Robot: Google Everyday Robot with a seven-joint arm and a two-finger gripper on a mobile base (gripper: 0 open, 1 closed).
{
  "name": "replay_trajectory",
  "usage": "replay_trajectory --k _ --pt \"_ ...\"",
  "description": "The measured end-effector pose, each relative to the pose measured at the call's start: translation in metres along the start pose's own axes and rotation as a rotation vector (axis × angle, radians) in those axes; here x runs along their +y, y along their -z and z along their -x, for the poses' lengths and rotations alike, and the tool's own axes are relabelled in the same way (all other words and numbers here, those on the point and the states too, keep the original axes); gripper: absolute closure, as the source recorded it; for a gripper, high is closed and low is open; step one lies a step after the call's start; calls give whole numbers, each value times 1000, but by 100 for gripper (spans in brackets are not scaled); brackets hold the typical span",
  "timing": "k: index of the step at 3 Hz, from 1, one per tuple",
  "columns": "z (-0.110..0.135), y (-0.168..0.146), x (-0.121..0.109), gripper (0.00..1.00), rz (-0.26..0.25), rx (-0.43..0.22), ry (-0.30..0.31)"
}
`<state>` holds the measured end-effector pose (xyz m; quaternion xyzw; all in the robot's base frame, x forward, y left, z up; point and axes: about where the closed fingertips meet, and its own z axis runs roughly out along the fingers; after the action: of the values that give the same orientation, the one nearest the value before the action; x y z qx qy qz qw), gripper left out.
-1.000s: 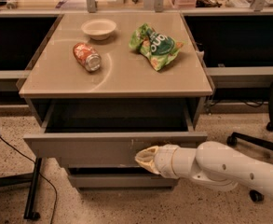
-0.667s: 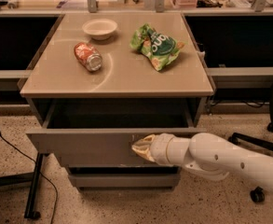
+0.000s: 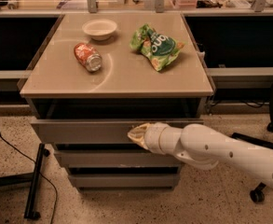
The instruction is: Close top drawer
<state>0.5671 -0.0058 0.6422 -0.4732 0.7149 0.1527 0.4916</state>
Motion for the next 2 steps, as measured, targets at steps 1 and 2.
replay_trajectory --k 1,2 --pt "4 -4 -4 100 -9 -5 5" --pt "14 -17 -17 100 -34 -21 20"
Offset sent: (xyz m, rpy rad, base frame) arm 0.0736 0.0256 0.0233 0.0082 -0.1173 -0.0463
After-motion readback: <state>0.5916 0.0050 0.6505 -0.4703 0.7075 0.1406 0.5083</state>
